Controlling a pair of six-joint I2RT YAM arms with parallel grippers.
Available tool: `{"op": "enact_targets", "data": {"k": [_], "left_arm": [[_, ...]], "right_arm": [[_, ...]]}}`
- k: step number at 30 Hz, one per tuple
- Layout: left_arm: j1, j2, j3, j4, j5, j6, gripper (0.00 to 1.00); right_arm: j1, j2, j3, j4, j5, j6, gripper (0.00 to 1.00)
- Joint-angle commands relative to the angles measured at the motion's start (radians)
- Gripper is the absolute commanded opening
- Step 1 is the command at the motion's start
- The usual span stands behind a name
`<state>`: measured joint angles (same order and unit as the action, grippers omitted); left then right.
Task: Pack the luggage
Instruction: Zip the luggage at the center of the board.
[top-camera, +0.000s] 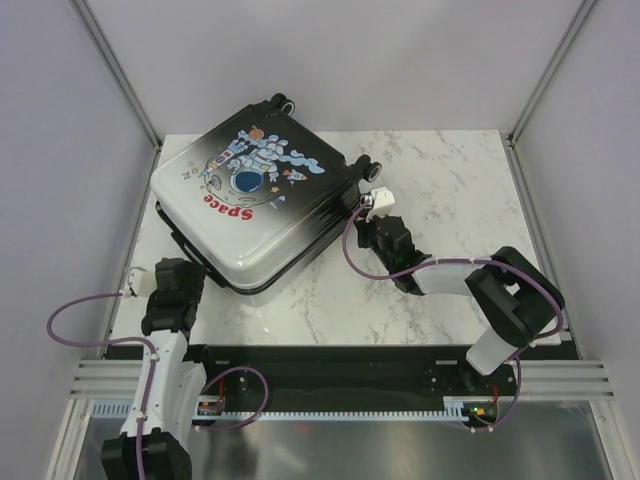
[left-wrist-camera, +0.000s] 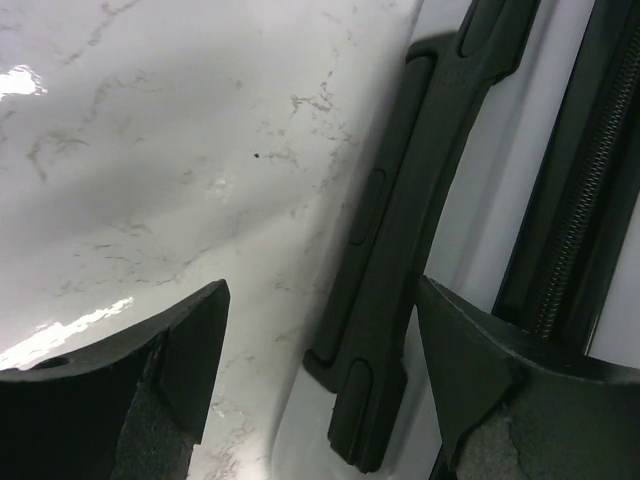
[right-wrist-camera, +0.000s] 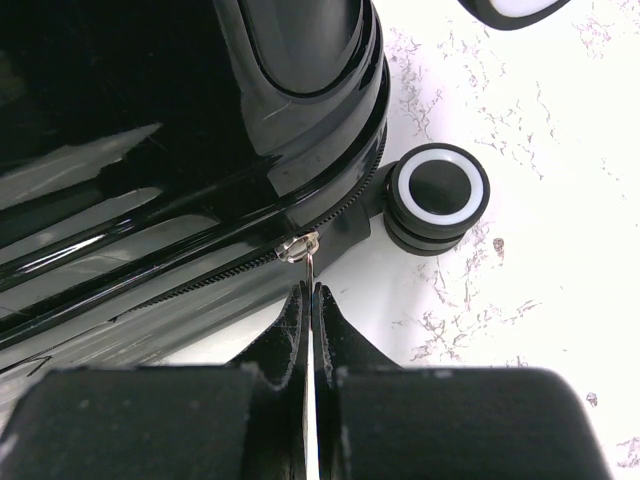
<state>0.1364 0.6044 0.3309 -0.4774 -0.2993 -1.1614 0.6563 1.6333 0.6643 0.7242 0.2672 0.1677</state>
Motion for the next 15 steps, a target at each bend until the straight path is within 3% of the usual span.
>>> {"op": "enact_targets", "data": {"k": [1, 8, 10, 15], "left_arm": [[0.005, 0.058, 0.003, 0.150, 0.051, 0.035, 0.82], [0.008, 0.119, -0.016, 0.207, 0.084, 0.051, 0.82], [0.008, 0.141, -0.024, 0.207, 0.095, 0.043, 0.77], [0.020, 0.170, -0.021, 0.189, 0.095, 0.049, 0.25]], "right_arm": [[-0.035, -0.052, -0.011, 0.032, 0.086, -0.011, 0.00], [-0.035, -0.044, -0.002, 0.021, 0.087, -0.007, 0.00], [-0.034, -0.038, 0.004, 0.021, 0.093, -0.005, 0.00], [-0.041, -0.015, 0.047, -0.032, 0.136, -0.013, 0.00]]}}
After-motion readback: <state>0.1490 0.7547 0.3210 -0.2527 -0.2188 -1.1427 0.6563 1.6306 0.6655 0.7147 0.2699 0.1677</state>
